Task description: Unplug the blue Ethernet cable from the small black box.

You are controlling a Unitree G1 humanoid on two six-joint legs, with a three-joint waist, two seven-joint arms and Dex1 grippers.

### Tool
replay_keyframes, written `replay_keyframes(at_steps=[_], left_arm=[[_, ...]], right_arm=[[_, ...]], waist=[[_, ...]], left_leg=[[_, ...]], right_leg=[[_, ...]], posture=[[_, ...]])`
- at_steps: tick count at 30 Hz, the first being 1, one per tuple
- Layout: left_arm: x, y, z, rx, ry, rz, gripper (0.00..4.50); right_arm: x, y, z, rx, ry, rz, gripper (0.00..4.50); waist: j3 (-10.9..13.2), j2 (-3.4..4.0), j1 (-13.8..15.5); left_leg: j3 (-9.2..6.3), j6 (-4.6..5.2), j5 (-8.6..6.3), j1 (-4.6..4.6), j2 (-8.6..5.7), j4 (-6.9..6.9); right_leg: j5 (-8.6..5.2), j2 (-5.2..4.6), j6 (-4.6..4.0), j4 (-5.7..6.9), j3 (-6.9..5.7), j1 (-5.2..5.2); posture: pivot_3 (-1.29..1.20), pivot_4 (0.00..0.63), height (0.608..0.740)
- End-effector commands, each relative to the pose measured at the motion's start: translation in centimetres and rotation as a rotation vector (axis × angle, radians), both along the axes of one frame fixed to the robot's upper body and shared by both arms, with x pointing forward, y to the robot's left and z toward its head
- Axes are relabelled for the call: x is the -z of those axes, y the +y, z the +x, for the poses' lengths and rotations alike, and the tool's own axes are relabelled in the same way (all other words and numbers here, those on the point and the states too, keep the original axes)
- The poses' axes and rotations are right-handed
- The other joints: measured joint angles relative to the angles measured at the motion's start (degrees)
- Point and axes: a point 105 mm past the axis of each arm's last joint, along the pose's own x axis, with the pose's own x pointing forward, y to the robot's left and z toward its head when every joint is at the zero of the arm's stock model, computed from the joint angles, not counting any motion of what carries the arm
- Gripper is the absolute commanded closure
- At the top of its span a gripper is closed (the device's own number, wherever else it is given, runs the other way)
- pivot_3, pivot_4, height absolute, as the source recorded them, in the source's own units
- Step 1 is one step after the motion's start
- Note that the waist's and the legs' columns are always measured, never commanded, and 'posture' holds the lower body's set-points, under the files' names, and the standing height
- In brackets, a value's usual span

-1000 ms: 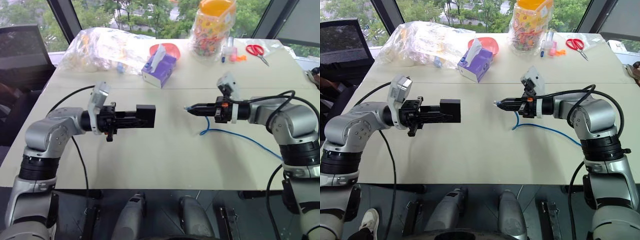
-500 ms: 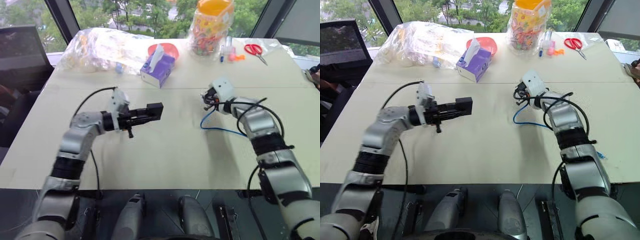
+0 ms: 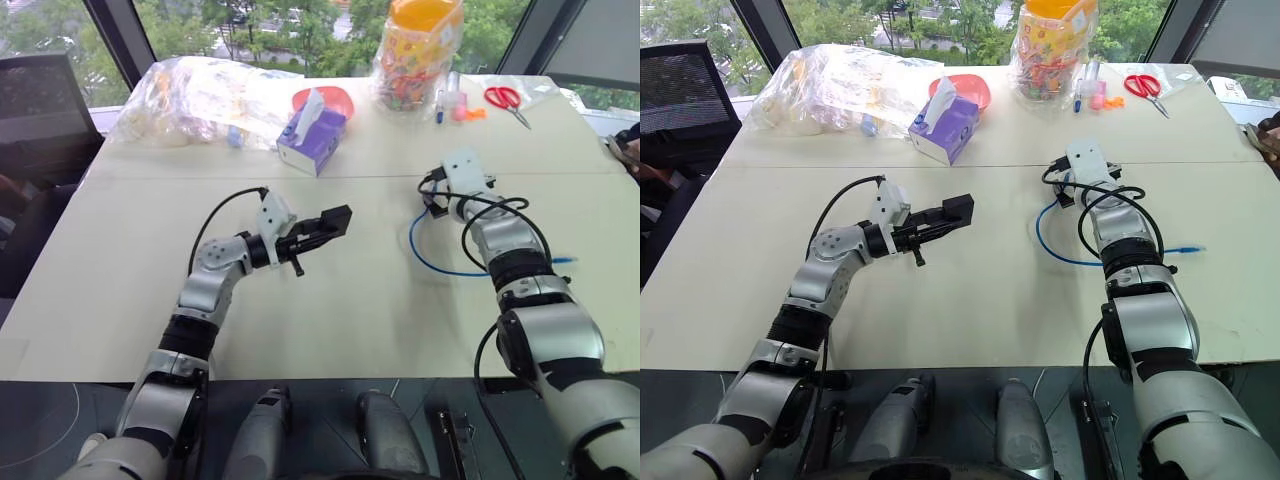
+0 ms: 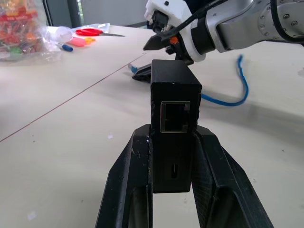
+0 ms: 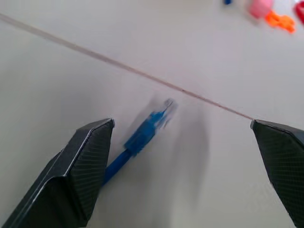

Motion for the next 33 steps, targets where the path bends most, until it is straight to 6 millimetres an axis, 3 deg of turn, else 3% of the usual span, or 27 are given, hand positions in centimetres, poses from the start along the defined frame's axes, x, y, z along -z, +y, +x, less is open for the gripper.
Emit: replay_keyframes(at_steps=[1,7,15,17,24,25,33], left_arm=[[-0.5,-0.1,0.7,-0.041,-0.039,-0.023,4.0],[1.0,-0.4,2.6,-0.147,-0.01,-0.025,4.0],[3.3,-0.3,3.6,-0.167,0.054,-0.001,4.0],[3.9,0.0,3.6,-0.164,0.082,0.01,2.94],[5.2,2.3,3.2,-0.153,0.143,0.054,0.2],[5.1,2.6,3.1,-0.15,0.142,0.056,0.01],[2.9,5.6,2.0,-0.155,0.104,0.097,0.01]], right_arm=[[-5.5,-0.1,-0.3,-0.023,-0.2,0.144,0.07],[-7.3,2.0,-4.1,-0.16,-0.264,0.361,0.07],[-6.9,3.7,-8.1,-0.204,-0.23,0.37,0.07],[-7.0,3.9,-8.6,-0.212,-0.225,0.364,0.0],[-7.2,5.5,-10.5,-0.351,-0.179,0.315,0.0],[-7.2,5.7,-10.7,-0.369,-0.17,0.315,0.0],[-5.4,6.1,-14.0,-0.568,0.014,0.262,0.0]], waist=[[0.0,0.0,0.05],[-0.01,0.0,0.46],[-0.02,0.01,0.12],[-0.03,0.02,0.17],[-0.05,0.04,0.04],[-0.06,0.05,-0.01],[-0.07,0.06,0.14]], left_leg=[[0.0,0.0,0.0,0.0,0.0,0.0],[-0.06,0.01,0.0,0.0,-0.01,0.05],[-0.07,0.02,0.0,0.0,-0.02,0.16],[-0.07,0.02,0.0,0.01,0.0,0.16],[-0.07,0.02,0.0,0.03,0.0,0.15],[-0.07,0.02,0.0,0.03,0.01,0.15],[-0.07,0.03,-0.01,0.04,0.03,0.14]], right_leg=[[0.01,0.0,0.02,0.0,0.0,0.01],[0.03,0.0,0.11,0.02,-0.02,0.06],[0.04,0.0,0.12,0.02,-0.02,0.08],[0.04,0.0,0.12,0.03,-0.03,0.08],[0.04,0.0,0.12,0.03,-0.03,0.1],[0.04,0.0,0.12,0.03,-0.03,0.1],[0.03,0.0,0.11,0.02,-0.03,0.11]], posture=[[0.0,0.15,0.728],[0.0,0.15,0.728],[0.0,0.15,0.728],[0.0,0.15,0.728],[0.0,0.15,0.728],[0.0,0.15,0.728],[0.0,0.15,0.728]])
